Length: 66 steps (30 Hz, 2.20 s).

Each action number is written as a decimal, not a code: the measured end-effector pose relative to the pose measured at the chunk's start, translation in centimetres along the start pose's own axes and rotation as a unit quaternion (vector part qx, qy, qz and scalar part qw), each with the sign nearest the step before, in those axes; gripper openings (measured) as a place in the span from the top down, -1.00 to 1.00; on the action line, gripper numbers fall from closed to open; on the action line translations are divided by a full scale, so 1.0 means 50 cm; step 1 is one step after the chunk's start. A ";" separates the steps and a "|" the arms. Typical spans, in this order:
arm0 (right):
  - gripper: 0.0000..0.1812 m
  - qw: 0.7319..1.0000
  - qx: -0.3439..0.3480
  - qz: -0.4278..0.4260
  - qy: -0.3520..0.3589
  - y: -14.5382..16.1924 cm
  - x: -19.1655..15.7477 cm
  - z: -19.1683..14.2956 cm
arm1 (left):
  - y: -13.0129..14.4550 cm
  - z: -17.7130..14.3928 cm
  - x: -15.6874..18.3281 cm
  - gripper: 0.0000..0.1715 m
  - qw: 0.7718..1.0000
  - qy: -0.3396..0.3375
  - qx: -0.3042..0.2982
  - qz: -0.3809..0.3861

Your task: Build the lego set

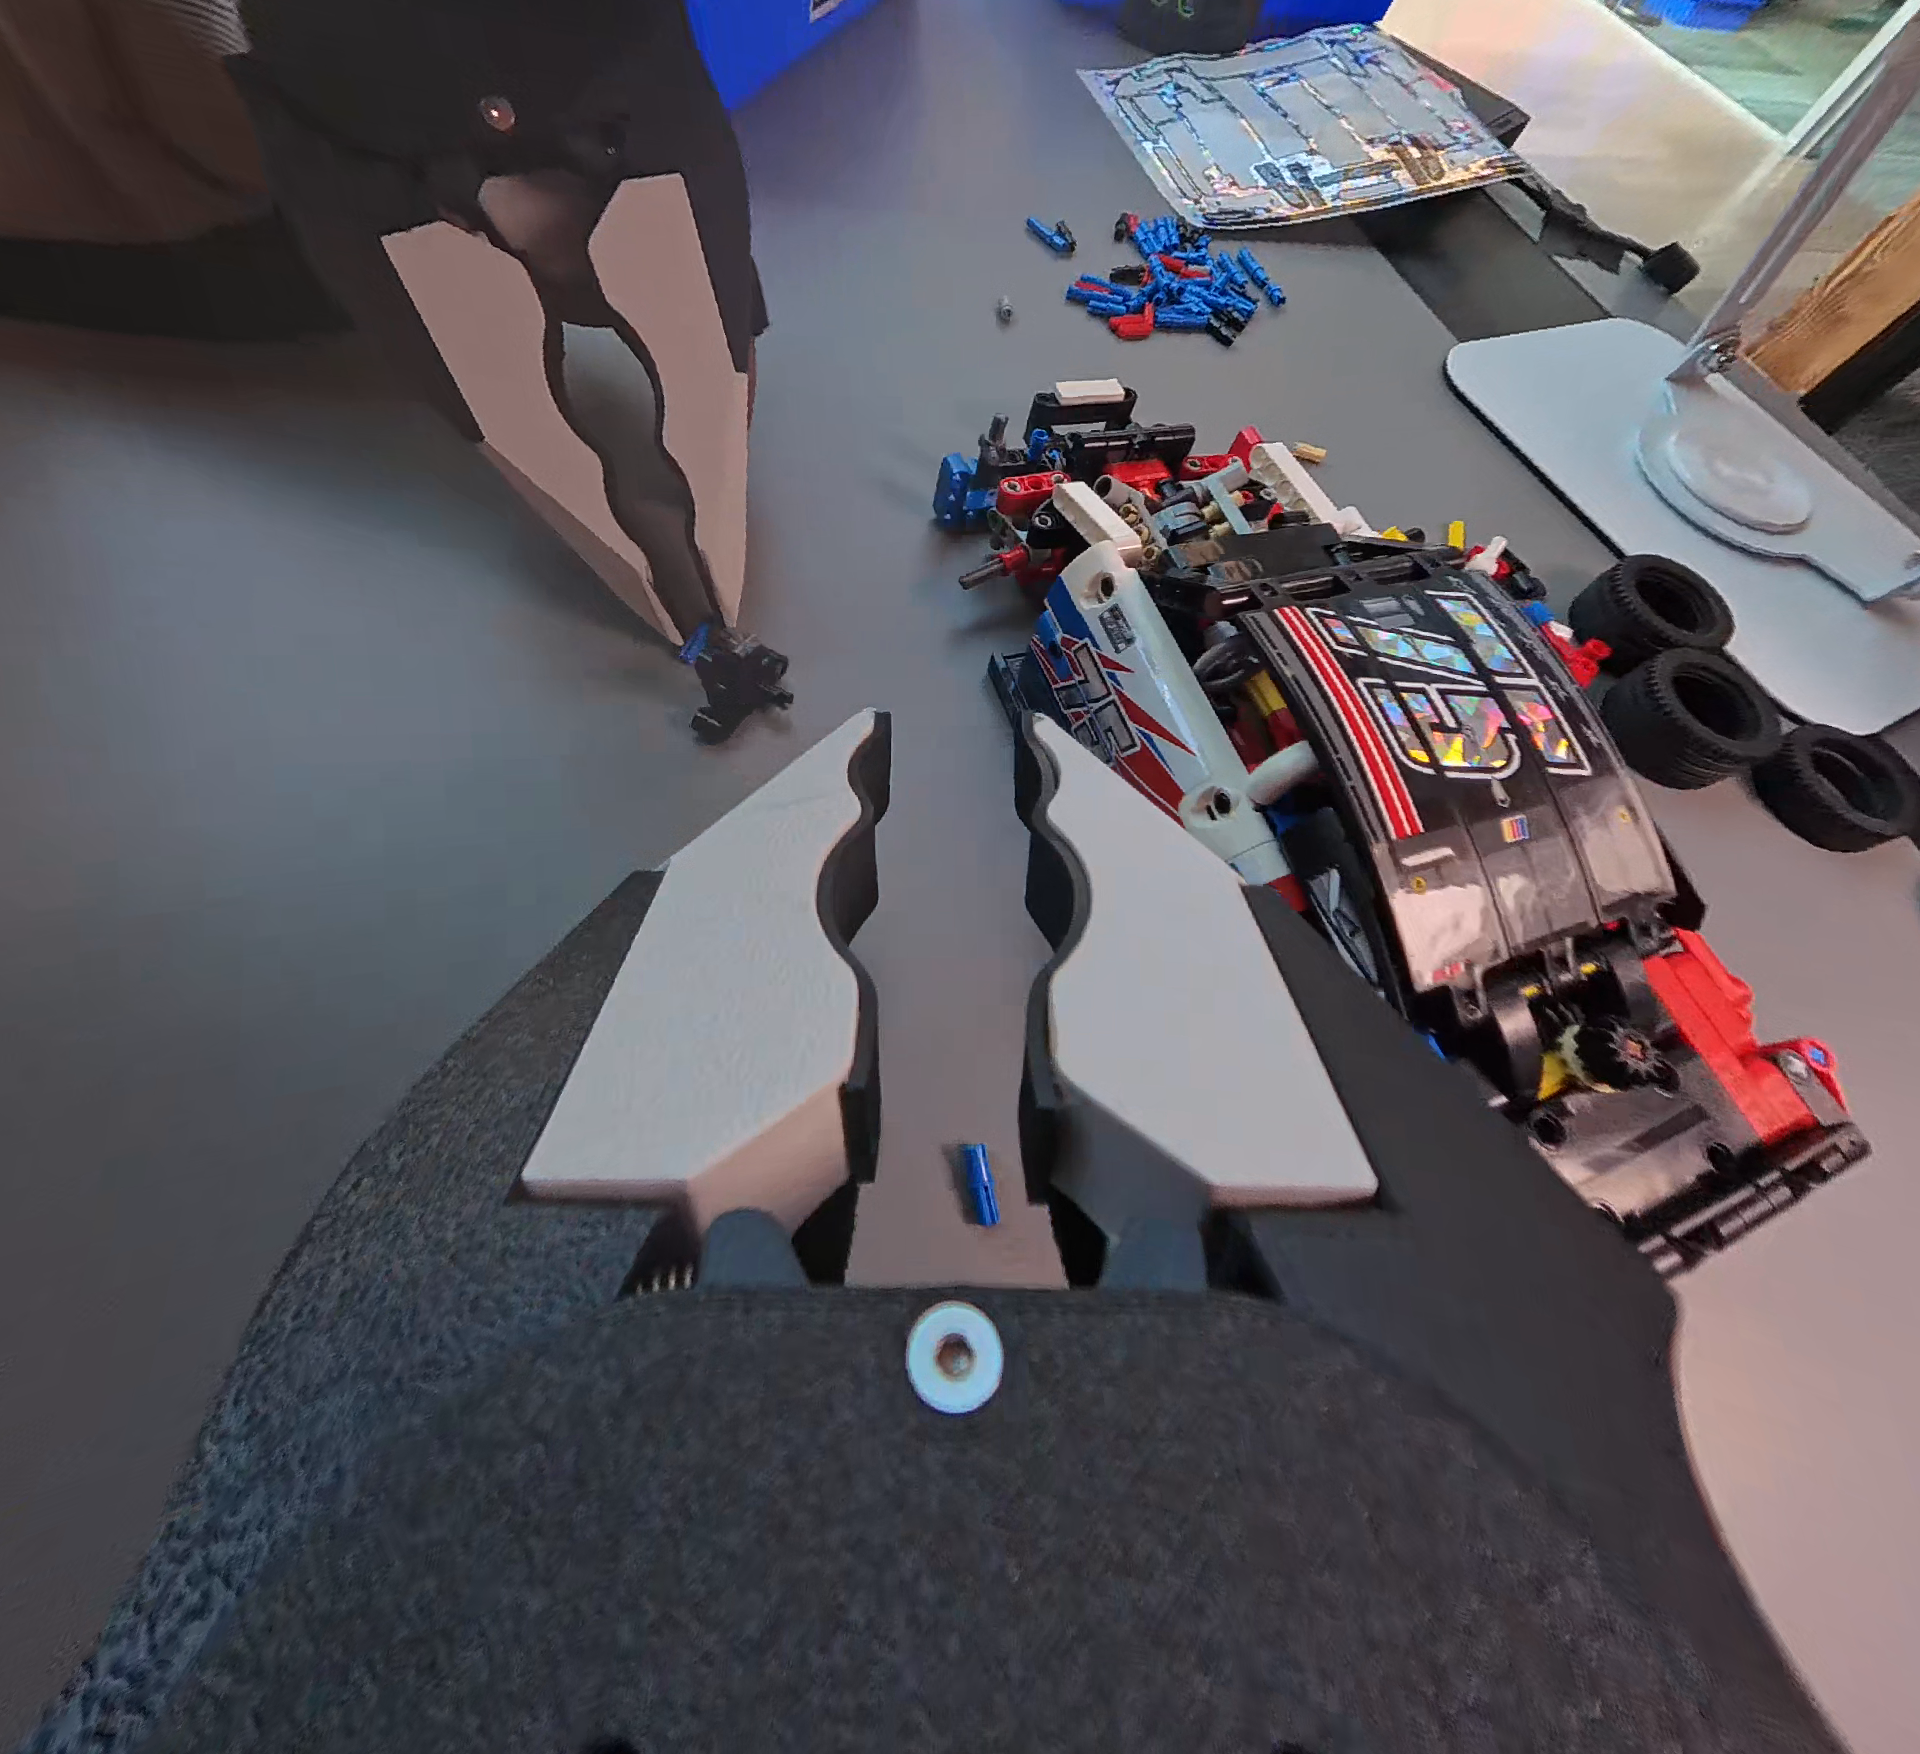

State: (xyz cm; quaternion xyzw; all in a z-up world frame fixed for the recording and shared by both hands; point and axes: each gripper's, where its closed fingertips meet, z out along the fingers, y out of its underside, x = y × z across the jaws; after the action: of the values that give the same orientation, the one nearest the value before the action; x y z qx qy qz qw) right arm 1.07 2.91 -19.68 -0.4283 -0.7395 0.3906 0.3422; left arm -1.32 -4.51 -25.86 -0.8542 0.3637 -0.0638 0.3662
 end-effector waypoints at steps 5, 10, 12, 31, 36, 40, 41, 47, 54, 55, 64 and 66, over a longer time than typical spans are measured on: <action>0.78 1.000 0.012 0.018 0.019 0.000 0.036 -0.037 | -0.006 -0.024 -0.014 1.00 0.999 0.016 0.034 -0.039; 0.79 0.999 0.015 0.017 0.049 0.005 0.071 -0.065 | -0.020 -0.038 -0.024 1.00 0.997 0.007 0.052 -0.049; 0.79 0.998 0.031 0.035 0.052 -0.001 0.079 -0.071 | -0.019 -0.045 -0.030 1.00 0.997 0.000 0.050 -0.050; 0.80 0.998 0.035 0.034 0.028 -0.004 0.051 -0.041 | 0.002 -0.006 0.026 1.00 0.996 0.055 -0.025 -0.063; 0.81 0.998 0.047 0.026 0.036 -0.020 0.051 -0.050 | 0.000 -0.034 0.013 1.00 0.993 0.055 0.002 -0.100; 0.82 0.998 0.047 0.023 0.039 -0.021 0.051 -0.050 | -0.008 -0.006 0.022 0.88 0.993 0.046 -0.006 -0.111; 0.82 0.998 0.046 0.022 0.039 -0.020 0.050 -0.049 | -0.007 0.001 0.023 0.83 0.993 0.042 -0.010 -0.111; 0.83 0.998 0.040 0.013 0.039 -0.019 0.044 -0.044 | -0.009 0.012 0.003 0.66 0.993 0.004 -0.015 -0.119; 0.84 0.999 0.035 0.010 0.033 -0.014 0.039 -0.038 | -0.025 0.027 0.000 0.77 0.995 -0.001 0.001 -0.103; 0.84 0.999 0.033 0.009 0.032 -0.013 0.037 -0.036 | -0.027 0.028 -0.001 0.77 0.995 -0.001 0.002 -0.101; 0.85 1.000 0.020 -0.002 0.024 -0.004 0.026 -0.026 | -0.018 0.021 0.000 0.88 0.996 0.011 -0.001 -0.092; 0.85 1.000 0.021 -0.001 0.022 -0.003 0.024 -0.025 | -0.014 0.017 0.002 0.96 0.996 0.013 -0.004 -0.085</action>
State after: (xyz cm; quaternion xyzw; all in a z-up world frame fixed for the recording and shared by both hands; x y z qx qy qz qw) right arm 1.58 4.31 -18.75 -0.4291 -0.7239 0.3961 0.3673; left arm -0.54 -3.77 -26.03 -0.8826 0.2944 -0.1043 0.3513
